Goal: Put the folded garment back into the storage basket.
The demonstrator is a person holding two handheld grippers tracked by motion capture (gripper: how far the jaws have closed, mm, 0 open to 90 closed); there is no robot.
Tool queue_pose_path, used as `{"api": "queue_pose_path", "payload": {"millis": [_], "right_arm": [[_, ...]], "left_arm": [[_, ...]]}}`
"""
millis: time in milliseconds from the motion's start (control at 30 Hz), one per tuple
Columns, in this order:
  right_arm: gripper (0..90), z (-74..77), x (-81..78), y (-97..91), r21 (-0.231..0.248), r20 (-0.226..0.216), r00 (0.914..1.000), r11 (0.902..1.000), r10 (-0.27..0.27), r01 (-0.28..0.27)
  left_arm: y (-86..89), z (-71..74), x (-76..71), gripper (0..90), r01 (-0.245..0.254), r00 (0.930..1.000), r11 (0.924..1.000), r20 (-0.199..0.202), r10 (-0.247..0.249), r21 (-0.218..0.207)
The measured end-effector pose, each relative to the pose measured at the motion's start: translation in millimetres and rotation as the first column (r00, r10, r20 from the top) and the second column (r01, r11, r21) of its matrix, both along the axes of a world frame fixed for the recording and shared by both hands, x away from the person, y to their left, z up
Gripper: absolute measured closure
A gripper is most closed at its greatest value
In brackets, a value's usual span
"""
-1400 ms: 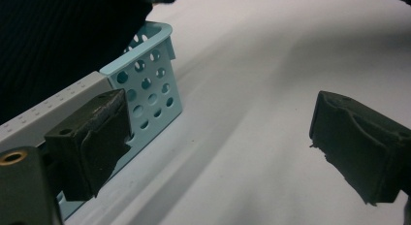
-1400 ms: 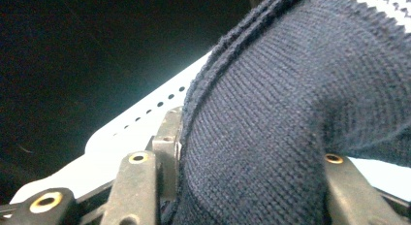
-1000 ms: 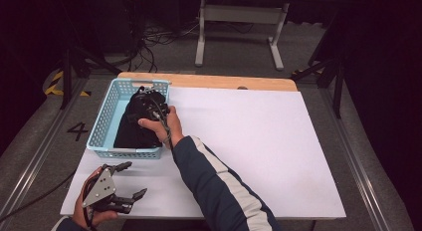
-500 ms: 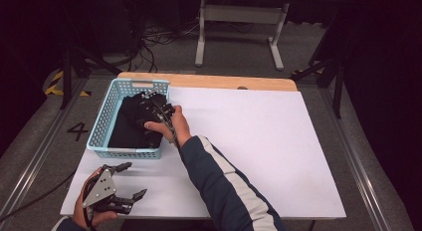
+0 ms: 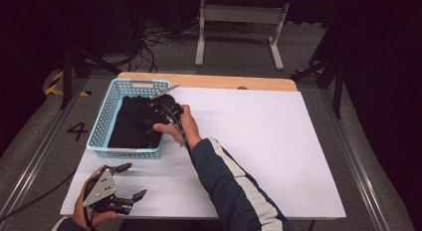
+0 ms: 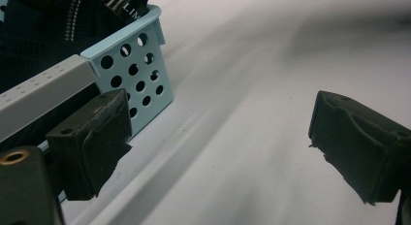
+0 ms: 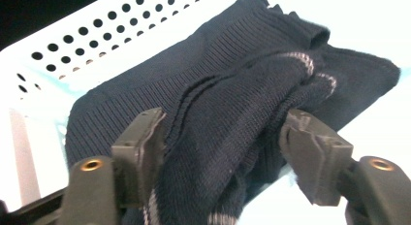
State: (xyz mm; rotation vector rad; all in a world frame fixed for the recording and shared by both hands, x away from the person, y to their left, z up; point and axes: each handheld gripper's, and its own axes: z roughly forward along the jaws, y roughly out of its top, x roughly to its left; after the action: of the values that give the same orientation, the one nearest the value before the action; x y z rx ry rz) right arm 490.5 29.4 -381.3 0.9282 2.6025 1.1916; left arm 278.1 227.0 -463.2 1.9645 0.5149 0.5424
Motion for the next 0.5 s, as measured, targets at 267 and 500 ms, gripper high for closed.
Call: {"api": "queue_pose_path", "payload": {"millis": [267,500], "right_arm": [[28.7,13.5,-6.7,-15.3,0.023,0.081,0.9967,0.9997,-0.002,0.0],[27.3,23.4,-13.9,-26.0,0.04,0.157,0.9876,0.9992,0.003,-0.01]], "left_arm": [[1.6,0.3,-0.7,9.1,-0.009,1.0,0.9999,0.001,0.009,-0.006],[1.0,-0.4,-0.2,9.1,-0.006,1.0,1.0,0.002,0.006,0.0]]}}
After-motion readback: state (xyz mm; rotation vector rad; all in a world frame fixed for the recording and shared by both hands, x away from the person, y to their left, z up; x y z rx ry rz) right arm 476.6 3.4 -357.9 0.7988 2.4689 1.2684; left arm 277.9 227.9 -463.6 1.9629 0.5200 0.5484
